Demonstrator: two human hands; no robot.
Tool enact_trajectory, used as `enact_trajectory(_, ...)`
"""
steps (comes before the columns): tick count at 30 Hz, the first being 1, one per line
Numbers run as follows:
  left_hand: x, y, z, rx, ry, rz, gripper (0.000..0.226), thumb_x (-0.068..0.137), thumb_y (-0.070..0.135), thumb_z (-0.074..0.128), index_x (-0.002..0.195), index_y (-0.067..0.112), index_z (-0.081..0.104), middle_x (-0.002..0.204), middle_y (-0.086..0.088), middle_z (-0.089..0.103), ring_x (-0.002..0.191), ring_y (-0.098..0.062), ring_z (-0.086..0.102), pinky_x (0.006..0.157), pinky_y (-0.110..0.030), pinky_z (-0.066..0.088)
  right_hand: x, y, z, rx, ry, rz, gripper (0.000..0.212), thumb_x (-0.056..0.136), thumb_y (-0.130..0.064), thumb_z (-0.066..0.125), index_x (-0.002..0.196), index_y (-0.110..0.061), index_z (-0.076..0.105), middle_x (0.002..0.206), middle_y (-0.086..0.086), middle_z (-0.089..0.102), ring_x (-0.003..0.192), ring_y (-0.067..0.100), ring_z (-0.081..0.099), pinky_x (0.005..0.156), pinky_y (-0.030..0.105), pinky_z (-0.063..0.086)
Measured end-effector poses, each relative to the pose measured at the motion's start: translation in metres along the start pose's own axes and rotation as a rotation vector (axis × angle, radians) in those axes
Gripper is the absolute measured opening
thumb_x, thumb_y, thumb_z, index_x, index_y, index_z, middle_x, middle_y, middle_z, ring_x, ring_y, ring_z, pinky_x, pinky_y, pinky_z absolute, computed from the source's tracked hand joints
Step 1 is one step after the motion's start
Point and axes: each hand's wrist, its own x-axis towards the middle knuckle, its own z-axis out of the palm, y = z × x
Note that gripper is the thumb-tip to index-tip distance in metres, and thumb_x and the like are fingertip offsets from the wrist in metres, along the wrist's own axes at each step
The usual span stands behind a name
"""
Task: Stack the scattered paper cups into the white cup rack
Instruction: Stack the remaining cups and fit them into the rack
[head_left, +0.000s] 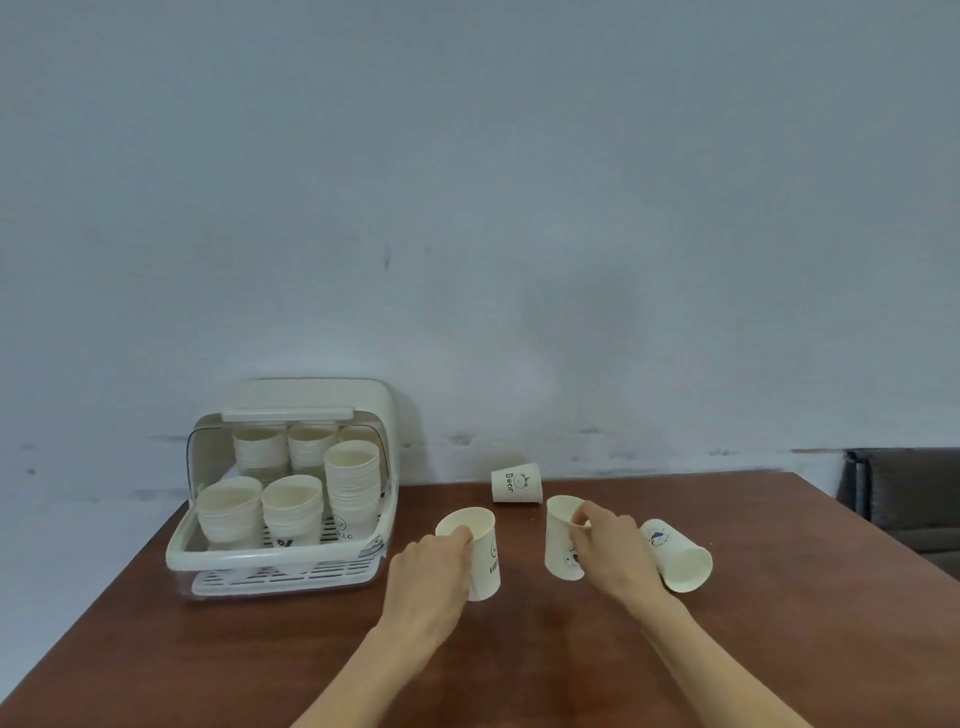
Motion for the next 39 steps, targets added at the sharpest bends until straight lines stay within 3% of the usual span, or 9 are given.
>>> enact_trajectory(3, -0.005, -0.01, -0.015, -0.023, 0.037, -0.015, 0.018, 0.098, 0.025, 0.037, 0.107, 0.022, 0.052, 0.1, -0.006, 0.066, 0.09, -0.03, 0.062, 0.074, -0.04, 0.048, -0.006, -0.018, -0.001, 0.004, -0.006, -0.049, 0.02, 0.087, -0.024, 0.039, 0.099, -0.026, 0.055, 0.095, 0.006, 0.066, 0.086, 0.029, 0.058, 0.072, 0.038, 0.05)
enact_trajectory(11, -0.024, -0.046, -0.045, -0.074, 0.171, -0.09, 0.024, 0.099, 0.031, 0.034, 0.099, 0.021, 0.055, 0.096, 0.001, 0.065, 0.088, -0.023, 0.061, 0.074, -0.039, 0.049, -0.017, -0.072, 0.006, -0.008, 0.002, -0.207, 0.016, 0.087, -0.031, 0.046, 0.095, -0.03, 0.06, 0.096, 0.003, 0.069, 0.089, 0.029, 0.061, 0.072, 0.035, 0.049)
enact_trajectory(16, -0.036, -0.075, -0.058, -0.094, 0.232, -0.136, 0.027, 0.099, 0.035, 0.033, 0.097, 0.023, 0.057, 0.092, 0.005, 0.063, 0.085, -0.02, 0.061, 0.071, -0.038, 0.049, -0.021, -0.111, 0.015, -0.007, 0.005, -0.33, 0.014, 0.089, -0.027, 0.049, 0.094, -0.026, 0.062, 0.09, -0.004, 0.071, 0.085, 0.019, 0.061, 0.071, 0.033, 0.051)
enact_trajectory(20, -0.044, -0.099, -0.068, -0.121, 0.274, -0.179, 0.025, 0.098, 0.034, 0.037, 0.085, 0.021, 0.055, 0.083, 0.005, 0.062, 0.08, -0.021, 0.061, 0.065, -0.036, 0.046, -0.024, -0.142, 0.025, 0.013, 0.015, -0.409, 0.017, 0.09, -0.025, 0.05, 0.099, -0.021, 0.063, 0.092, 0.0, 0.072, 0.086, 0.021, 0.063, 0.072, 0.035, 0.051)
enact_trajectory(39, -0.085, -0.182, -0.102, -0.091, 0.306, -0.392, 0.026, 0.097, 0.034, 0.036, 0.089, 0.024, 0.059, 0.084, 0.004, 0.064, 0.08, -0.021, 0.061, 0.066, -0.033, 0.046, -0.008, -0.282, 0.076, 0.14, 0.158, -0.582, 0.017, 0.096, -0.022, 0.047, 0.102, -0.017, 0.062, 0.087, -0.001, 0.067, 0.079, 0.018, 0.059, 0.068, 0.034, 0.047)
